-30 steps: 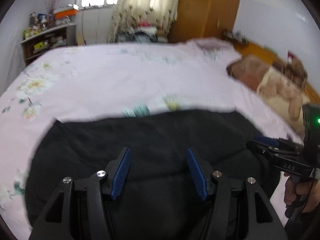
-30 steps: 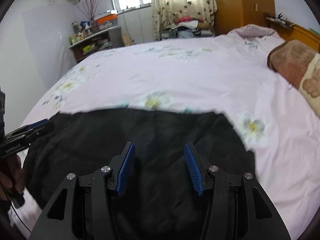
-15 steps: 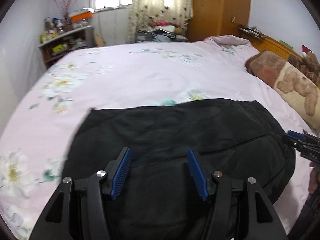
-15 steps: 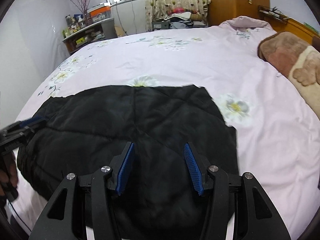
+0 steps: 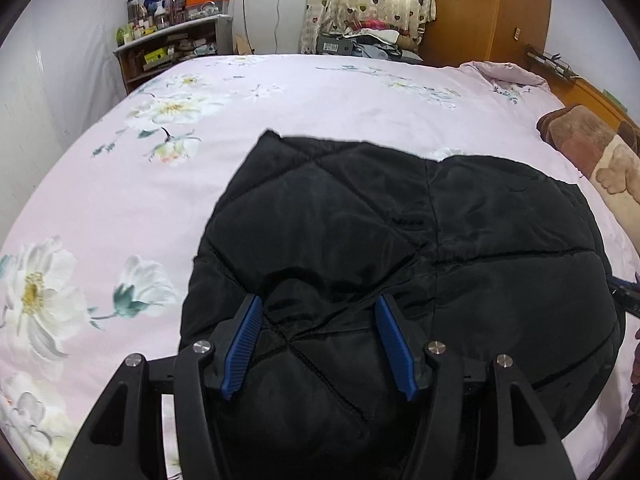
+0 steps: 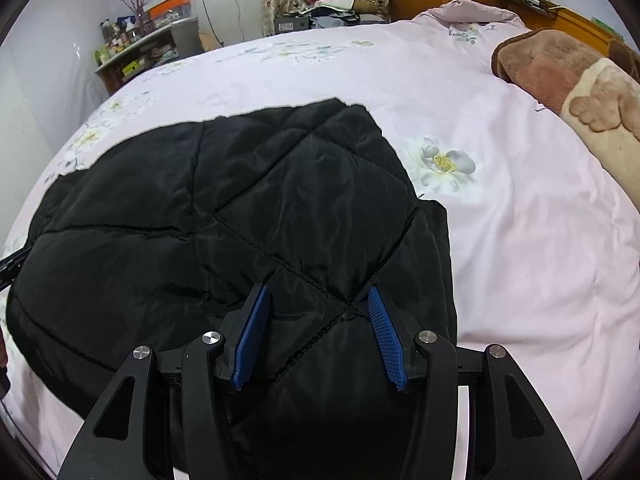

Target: Fold large clothes

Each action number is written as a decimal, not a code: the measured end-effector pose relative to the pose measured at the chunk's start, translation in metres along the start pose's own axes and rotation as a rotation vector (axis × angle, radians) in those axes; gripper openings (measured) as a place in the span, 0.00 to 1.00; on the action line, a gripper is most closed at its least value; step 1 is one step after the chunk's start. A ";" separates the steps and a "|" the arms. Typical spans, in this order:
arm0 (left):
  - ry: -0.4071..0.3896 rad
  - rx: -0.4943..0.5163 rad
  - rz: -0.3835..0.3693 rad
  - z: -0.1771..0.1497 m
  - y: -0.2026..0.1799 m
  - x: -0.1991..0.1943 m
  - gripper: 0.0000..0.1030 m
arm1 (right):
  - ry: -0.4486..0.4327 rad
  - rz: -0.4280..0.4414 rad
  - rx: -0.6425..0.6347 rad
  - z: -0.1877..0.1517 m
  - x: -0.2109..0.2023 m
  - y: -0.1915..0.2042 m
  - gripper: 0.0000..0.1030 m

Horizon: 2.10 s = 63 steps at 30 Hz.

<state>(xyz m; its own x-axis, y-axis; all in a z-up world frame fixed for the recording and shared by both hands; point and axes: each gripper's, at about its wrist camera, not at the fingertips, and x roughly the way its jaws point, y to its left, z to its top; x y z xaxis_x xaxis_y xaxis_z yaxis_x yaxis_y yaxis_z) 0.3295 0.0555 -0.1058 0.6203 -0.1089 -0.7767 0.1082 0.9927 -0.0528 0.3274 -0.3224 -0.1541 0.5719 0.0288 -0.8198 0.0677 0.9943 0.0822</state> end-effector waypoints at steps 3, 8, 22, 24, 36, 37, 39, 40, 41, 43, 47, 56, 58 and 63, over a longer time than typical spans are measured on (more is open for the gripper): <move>0.005 -0.016 -0.031 -0.001 0.002 0.009 0.61 | 0.012 -0.013 -0.018 -0.001 0.010 0.000 0.50; 0.015 -0.020 -0.056 0.002 0.000 0.015 0.61 | 0.019 -0.016 -0.005 -0.001 0.019 -0.005 0.50; 0.001 -0.136 -0.060 -0.005 0.056 -0.002 0.44 | -0.041 0.025 0.056 -0.007 -0.033 -0.044 0.40; -0.008 -0.128 -0.064 -0.006 0.052 -0.001 0.43 | -0.012 0.010 0.069 -0.012 -0.018 -0.050 0.39; -0.076 -0.193 -0.097 0.000 0.079 -0.034 0.42 | -0.033 0.042 0.121 -0.003 -0.035 -0.058 0.39; -0.081 -0.215 -0.085 -0.002 0.088 -0.037 0.42 | -0.034 0.056 0.128 -0.003 -0.035 -0.060 0.39; -0.063 -0.260 -0.082 -0.007 0.102 -0.033 0.42 | -0.023 0.088 0.150 -0.005 -0.034 -0.068 0.39; -0.035 -0.279 -0.083 -0.010 0.107 -0.026 0.41 | -0.019 0.093 0.159 -0.005 -0.031 -0.071 0.40; -0.007 -0.290 -0.100 -0.014 0.108 -0.019 0.40 | -0.014 0.096 0.175 -0.007 -0.028 -0.075 0.43; 0.021 -0.289 -0.121 -0.019 0.104 -0.007 0.40 | -0.003 0.123 0.214 -0.010 -0.020 -0.080 0.46; 0.055 -0.289 -0.134 -0.020 0.093 0.012 0.40 | 0.034 0.163 0.258 -0.013 -0.003 -0.087 0.51; 0.086 -0.293 -0.152 -0.020 0.097 0.023 0.48 | 0.055 0.261 0.343 -0.009 0.013 -0.102 0.60; 0.102 -0.327 -0.178 -0.025 0.103 0.030 0.53 | 0.075 0.302 0.366 -0.012 0.020 -0.108 0.63; 0.128 -0.368 -0.219 -0.021 0.109 0.051 0.68 | 0.104 0.364 0.401 -0.012 0.040 -0.112 0.69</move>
<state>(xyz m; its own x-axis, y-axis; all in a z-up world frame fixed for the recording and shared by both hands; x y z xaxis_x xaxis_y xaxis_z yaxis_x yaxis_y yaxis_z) 0.3562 0.1595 -0.1644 0.5097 -0.3345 -0.7927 -0.0716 0.9016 -0.4266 0.3330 -0.4318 -0.2025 0.5340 0.3937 -0.7482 0.1983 0.8019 0.5635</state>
